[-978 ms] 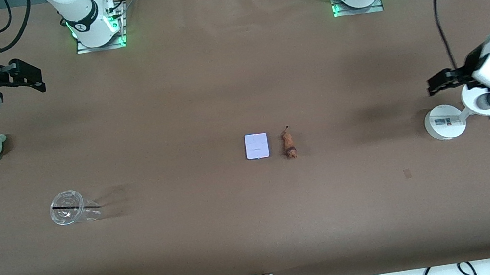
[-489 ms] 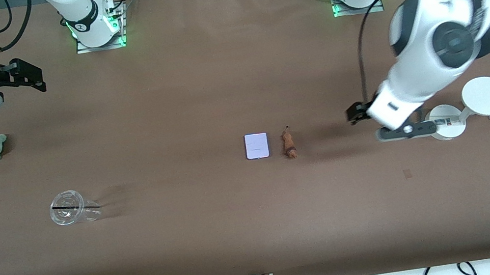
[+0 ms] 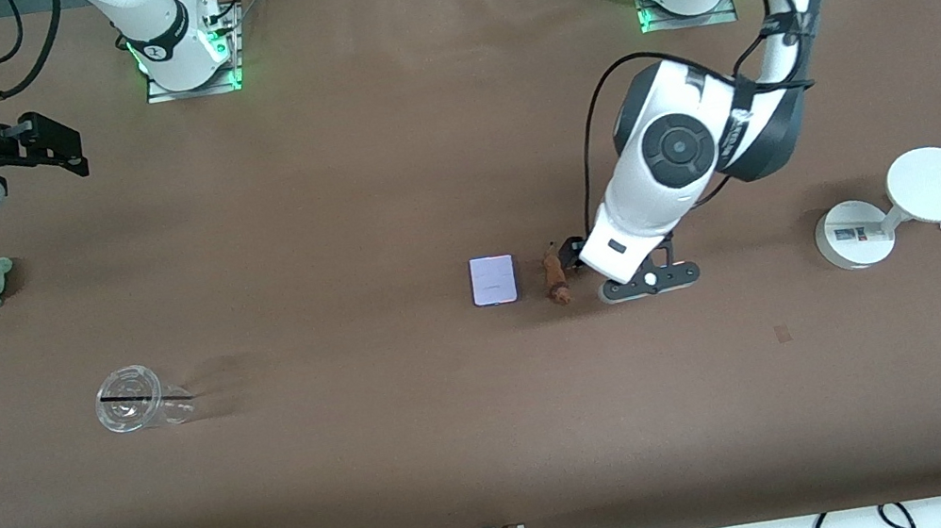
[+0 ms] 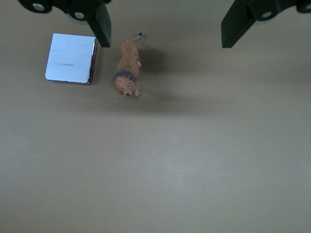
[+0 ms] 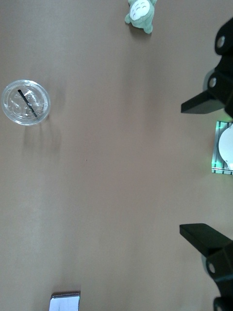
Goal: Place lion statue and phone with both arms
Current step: 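Reach the left gripper over the brown lion statue beside the phone, then lower the left gripper and close it on the lion statue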
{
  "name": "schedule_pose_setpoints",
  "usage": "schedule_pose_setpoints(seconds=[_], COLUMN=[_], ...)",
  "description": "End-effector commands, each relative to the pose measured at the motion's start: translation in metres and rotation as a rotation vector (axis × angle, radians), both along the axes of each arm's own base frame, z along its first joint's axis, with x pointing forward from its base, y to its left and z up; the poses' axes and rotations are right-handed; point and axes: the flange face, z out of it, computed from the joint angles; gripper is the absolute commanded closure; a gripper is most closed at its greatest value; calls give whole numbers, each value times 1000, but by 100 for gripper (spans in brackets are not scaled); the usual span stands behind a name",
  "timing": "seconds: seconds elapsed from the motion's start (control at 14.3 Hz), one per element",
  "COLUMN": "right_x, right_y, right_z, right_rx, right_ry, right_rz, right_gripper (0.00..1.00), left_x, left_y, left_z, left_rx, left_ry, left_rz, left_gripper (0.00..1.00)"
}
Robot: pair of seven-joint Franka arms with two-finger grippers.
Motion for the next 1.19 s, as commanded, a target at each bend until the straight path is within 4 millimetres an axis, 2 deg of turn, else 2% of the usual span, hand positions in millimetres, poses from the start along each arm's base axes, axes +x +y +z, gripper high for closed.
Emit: schedule_pose_setpoints(seconds=[0.0, 0.21, 0.63, 0.77, 1.05, 1.12], right_x=[-7, -8, -7, -7, -5, -5], right_y=[-1, -1, 0, 0, 0, 1], right_z=[4, 4, 4, 6, 3, 2], right_rx=[-12, -12, -7, -4, -3, 0], right_ry=[-12, -10, -13, -19, -17, -12], right_rz=[1, 1, 3, 3, 10, 18], right_gripper=[0, 0, 0, 0, 0, 0], left_x=[-10, -19, -32, -34, -34, -32], left_y=[-8, -39, -56, -60, -61, -61], left_z=[-17, -51, -99, -111, -116, -114], left_rx=[-24, -55, 31, 47, 56, 54], left_ry=[-49, -92, -114, -121, -126, -128], left_rz=[52, 130, 19, -8, -22, -19], left_gripper=[0, 0, 0, 0, 0, 20])
